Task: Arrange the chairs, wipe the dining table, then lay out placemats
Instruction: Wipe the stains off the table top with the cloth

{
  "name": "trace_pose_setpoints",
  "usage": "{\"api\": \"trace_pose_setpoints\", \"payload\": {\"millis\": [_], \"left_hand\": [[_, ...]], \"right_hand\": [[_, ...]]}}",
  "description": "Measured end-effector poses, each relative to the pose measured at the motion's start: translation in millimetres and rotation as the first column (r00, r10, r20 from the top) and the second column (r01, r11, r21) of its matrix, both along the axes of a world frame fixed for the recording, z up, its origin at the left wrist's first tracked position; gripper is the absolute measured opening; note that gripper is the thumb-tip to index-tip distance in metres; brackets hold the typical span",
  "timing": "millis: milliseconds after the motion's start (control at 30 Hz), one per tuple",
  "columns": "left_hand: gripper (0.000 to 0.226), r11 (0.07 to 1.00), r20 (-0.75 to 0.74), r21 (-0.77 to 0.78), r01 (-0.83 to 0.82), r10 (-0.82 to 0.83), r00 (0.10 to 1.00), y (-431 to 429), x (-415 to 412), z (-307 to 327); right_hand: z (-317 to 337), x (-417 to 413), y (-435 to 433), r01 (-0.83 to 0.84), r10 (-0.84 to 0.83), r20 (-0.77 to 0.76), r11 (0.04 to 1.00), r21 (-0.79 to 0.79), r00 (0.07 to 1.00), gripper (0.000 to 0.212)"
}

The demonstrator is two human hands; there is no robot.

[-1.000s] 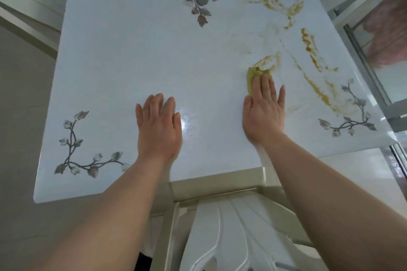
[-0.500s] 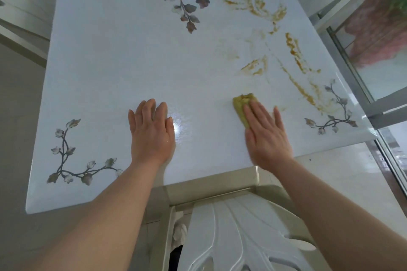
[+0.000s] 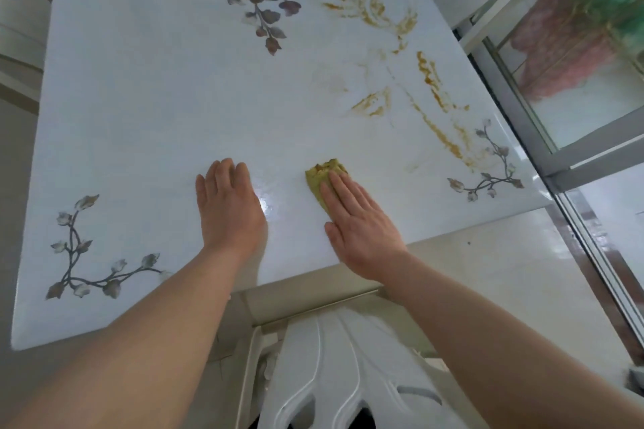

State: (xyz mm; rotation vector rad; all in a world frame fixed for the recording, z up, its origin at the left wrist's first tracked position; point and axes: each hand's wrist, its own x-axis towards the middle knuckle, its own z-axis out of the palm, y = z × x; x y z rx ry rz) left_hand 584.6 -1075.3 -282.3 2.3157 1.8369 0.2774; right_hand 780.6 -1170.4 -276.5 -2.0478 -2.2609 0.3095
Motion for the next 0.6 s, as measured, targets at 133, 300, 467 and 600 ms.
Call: {"api": "trace_pose_setpoints", "payload": {"millis": [133, 300, 467, 600], "left_hand": [[0.027, 0.999, 0.073, 0.027, 0.033, -0.035, 0.997, -10.1, 51.1, 1.5], [0.027, 0.998, 0.182, 0.037, -0.052, 0.044, 0.982, -29.6, 125.1, -1.7], [0.038, 0.991, 0.153, 0.006, -0.131, 0.129, 0.980, -47.5, 167.1, -10.1], [0.035, 0.990, 0.087, 0.038, -0.138, 0.135, 0.987, -46.0, 169.3, -11.8]], "right_hand": [[2.1, 41.3, 3.6, -0.035, 0.036, 0.021, 0.999, -0.011, 0.999, 0.058], [4.1, 107.1, 9.4, 0.020, -0.020, 0.046, 1.000, 0.001, 0.999, 0.057], [2.2, 186.7, 21.8, 0.139, -0.140, 0.060, 0.990, 0.007, 0.988, 0.057], [0.5, 206.2, 43.2, 0.212, -0.211, 0.072, 0.977, -0.007, 0.975, 0.058]]}}
